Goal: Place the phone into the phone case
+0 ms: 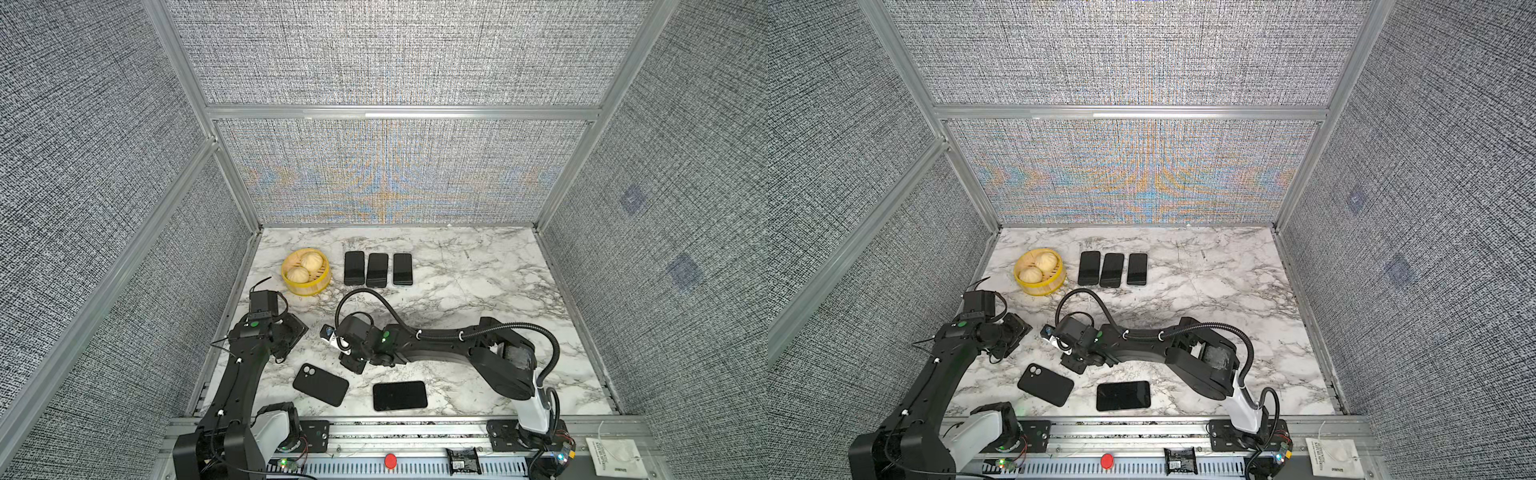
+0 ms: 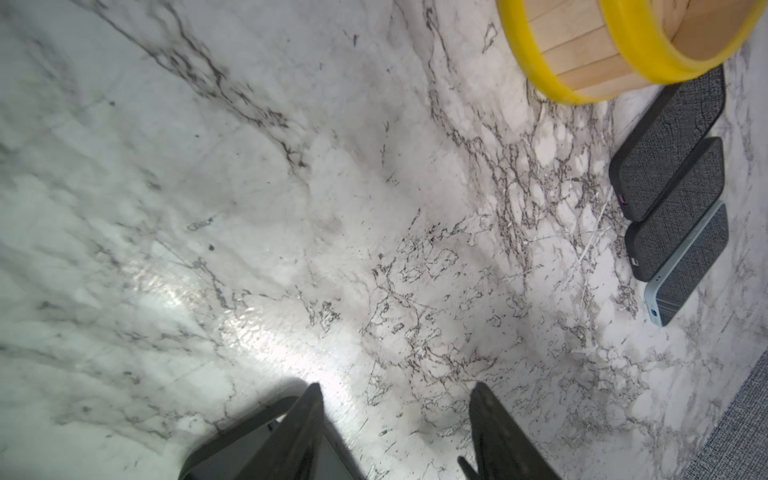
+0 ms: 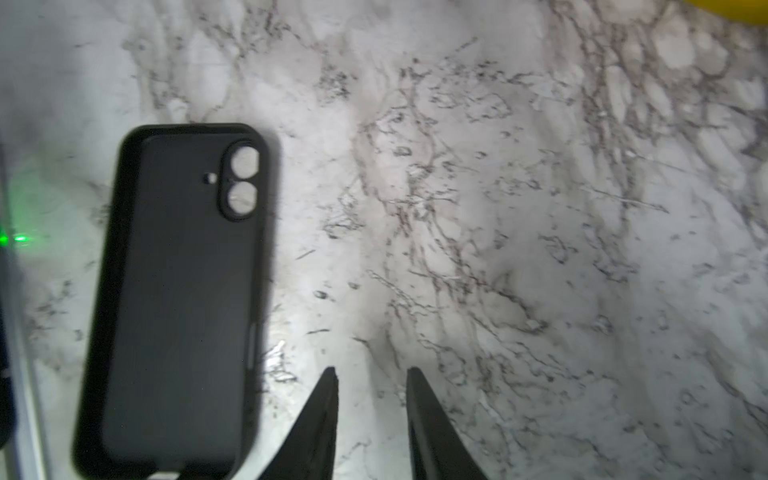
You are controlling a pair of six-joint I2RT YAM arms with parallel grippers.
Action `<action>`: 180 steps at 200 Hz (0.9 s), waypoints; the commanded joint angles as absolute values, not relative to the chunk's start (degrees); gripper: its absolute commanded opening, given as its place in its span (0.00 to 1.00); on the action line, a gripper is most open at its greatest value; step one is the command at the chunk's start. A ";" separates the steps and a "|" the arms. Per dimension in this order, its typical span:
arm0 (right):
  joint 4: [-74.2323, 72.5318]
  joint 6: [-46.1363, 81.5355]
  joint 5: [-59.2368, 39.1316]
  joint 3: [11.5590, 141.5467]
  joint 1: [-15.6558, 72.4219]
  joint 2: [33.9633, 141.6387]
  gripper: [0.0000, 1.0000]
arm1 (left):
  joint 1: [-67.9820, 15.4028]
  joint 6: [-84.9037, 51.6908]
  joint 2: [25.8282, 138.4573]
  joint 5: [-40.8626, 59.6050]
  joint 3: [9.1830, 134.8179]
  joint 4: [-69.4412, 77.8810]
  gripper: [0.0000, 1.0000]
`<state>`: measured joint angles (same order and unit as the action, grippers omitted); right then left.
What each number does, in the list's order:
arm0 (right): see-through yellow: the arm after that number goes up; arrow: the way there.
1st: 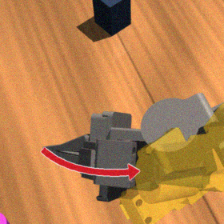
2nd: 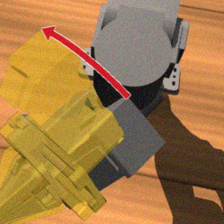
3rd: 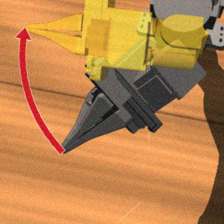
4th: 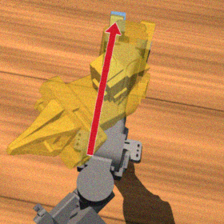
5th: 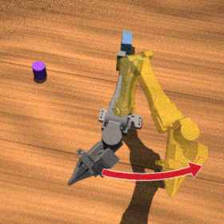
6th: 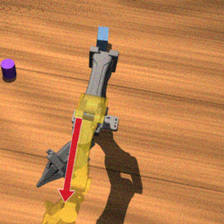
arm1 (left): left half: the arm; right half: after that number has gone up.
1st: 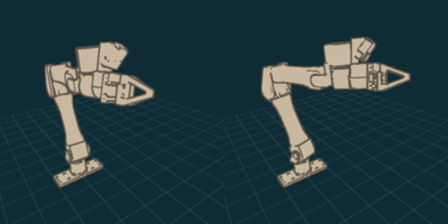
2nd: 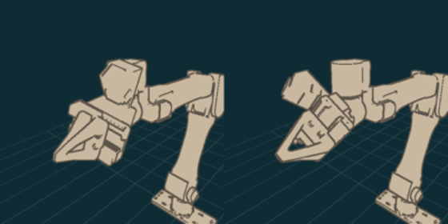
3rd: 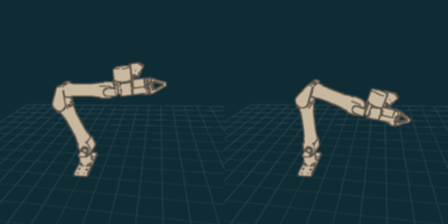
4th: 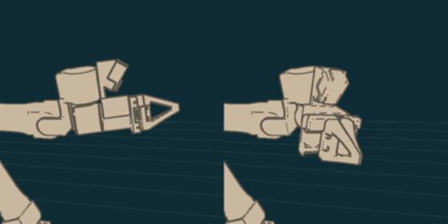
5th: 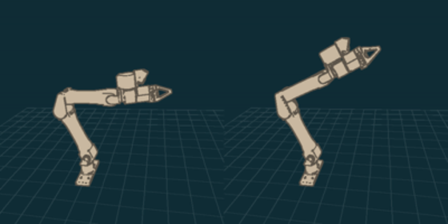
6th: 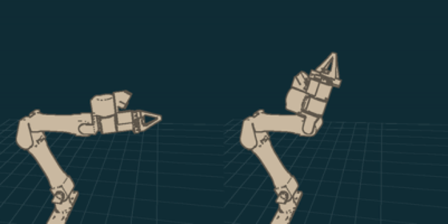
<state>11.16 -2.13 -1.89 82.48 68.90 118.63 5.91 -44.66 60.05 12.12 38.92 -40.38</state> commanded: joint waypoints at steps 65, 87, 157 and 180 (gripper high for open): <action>13.10 -4.83 -6.47 87.85 70.58 125.34 0.40 | 6.50 -44.11 60.81 12.52 39.57 -40.12 0.58; 14.18 -4.31 -5.51 88.61 70.59 126.14 0.36 | 6.50 -44.03 61.34 12.78 39.62 -39.91 0.58; 15.97 -1.31 -2.45 89.32 69.96 126.13 0.09 | 6.59 -43.50 61.52 12.58 39.63 -40.08 0.58; 16.44 0.57 -0.26 88.62 69.23 125.10 0.05 | 6.59 -43.42 61.50 12.65 39.72 -40.08 0.58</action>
<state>13.69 -1.93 -3.97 89.19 69.93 125.97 6.52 -44.12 61.60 12.56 39.51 -40.36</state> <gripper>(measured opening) 0.066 0.581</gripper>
